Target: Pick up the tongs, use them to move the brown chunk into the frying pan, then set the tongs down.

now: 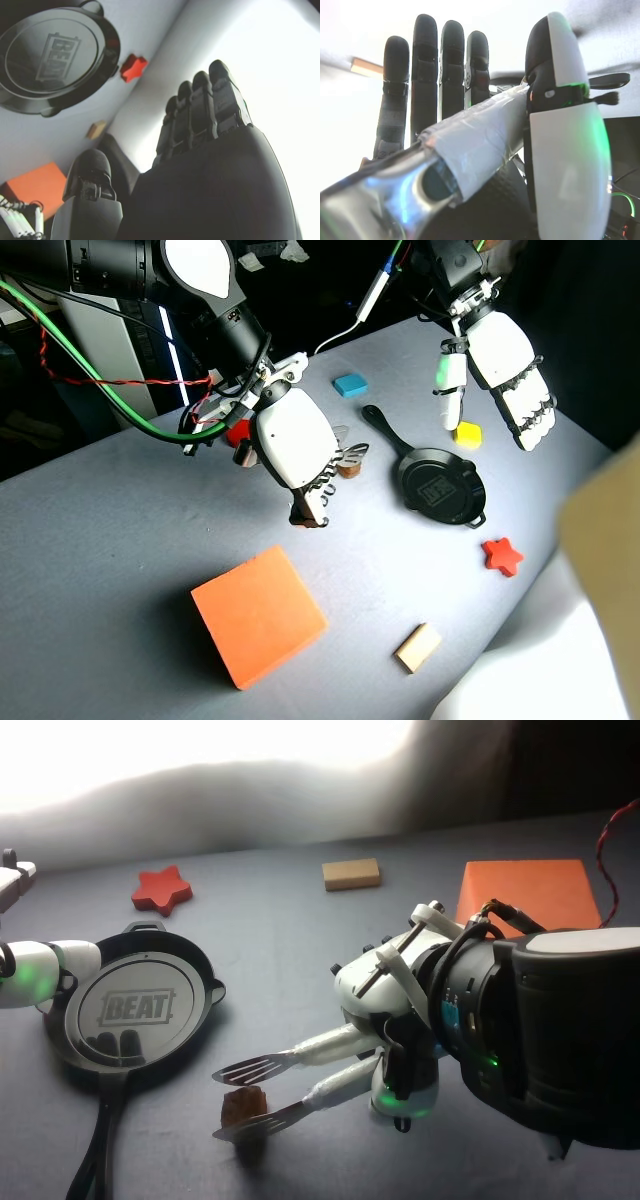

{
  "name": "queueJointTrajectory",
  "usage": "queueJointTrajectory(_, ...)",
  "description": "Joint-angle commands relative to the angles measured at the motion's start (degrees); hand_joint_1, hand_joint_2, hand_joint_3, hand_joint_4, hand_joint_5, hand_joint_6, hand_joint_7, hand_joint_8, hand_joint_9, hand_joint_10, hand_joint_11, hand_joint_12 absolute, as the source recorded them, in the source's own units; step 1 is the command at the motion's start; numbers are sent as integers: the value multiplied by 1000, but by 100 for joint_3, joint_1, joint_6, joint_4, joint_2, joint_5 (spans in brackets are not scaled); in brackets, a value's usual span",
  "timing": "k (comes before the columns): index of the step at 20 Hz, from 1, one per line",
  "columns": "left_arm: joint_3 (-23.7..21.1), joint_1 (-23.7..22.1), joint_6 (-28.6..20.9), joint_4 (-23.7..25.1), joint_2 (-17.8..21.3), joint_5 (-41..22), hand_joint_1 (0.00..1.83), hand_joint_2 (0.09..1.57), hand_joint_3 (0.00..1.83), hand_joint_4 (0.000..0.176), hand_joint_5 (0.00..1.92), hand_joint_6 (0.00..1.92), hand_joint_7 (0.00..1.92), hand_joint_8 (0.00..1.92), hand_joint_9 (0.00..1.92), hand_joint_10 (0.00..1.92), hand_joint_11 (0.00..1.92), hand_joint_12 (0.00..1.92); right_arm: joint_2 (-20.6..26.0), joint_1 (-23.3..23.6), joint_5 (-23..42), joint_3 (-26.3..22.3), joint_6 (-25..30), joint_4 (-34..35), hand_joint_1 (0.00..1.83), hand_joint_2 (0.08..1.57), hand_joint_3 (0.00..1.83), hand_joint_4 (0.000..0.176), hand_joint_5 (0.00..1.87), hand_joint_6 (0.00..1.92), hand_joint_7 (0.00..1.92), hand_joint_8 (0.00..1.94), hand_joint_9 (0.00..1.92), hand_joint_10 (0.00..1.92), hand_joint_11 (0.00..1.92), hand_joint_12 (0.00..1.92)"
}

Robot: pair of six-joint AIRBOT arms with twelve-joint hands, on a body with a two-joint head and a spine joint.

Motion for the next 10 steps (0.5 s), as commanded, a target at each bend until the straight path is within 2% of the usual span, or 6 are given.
queueJointTrajectory(1,1,-30,-7,309,44,-435,0,1221,0,0,24,1,68,0,51,0,0,138,11,10,113,-9,23,-364,981,1140,0,0,797,2,833,4,812,33,241,1411)
queueJointTrajectory(6,1,-21,2,310,44,-435,0,1220,0,0,37,2,84,0,62,2,0,160,-11,-48,154,61,28,-410,980,1139,0,0,788,0,828,1,812,33,245,1415)
queueJointTrajectory(10,0,-21,2,310,43,-436,0,1208,0,0,24,3,61,2,34,1,0,103,-76,-100,165,159,40,-429,986,1140,0,0,778,2,817,2,806,32,226,1434)
